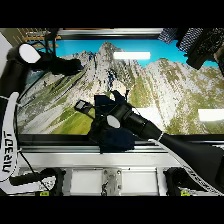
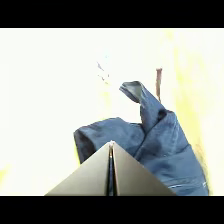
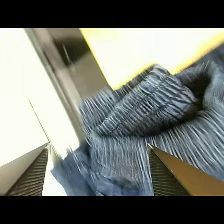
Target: Fold the clothes and pants, and hang the long-sleeved shirts on hangers.
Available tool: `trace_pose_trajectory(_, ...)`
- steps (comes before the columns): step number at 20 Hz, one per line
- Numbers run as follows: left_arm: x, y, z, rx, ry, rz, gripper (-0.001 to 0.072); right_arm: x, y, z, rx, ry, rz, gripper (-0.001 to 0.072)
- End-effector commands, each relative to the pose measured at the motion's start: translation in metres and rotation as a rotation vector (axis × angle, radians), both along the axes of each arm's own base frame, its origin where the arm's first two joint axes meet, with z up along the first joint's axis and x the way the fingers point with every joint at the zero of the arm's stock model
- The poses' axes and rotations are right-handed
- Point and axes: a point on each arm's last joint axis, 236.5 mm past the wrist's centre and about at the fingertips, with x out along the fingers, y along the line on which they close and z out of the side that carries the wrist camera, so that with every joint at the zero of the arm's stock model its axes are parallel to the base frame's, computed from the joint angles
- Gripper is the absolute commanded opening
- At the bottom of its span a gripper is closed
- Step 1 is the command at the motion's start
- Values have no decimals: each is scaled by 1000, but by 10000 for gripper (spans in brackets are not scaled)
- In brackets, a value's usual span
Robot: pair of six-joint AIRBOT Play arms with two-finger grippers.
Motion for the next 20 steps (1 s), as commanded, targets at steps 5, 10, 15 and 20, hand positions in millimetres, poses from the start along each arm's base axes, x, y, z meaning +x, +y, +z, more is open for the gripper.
trace_pose_trajectory(5,-59,28,-44,9,101,54,6,59,-94,32,62,-27,-287,650)
trace_pose_trajectory(10,-120,-23,-101,25,191,-71,6,65,-240,-41,16,262,-709,653)
trace_pose_trajectory(15,-154,-72,-119,37,193,-198,6,63,-249,-91,301,582,-838,655)
trace_pose_trajectory(20,-161,-85,-118,35,186,-229,6,56,-182,-109,447,722,-709,653)
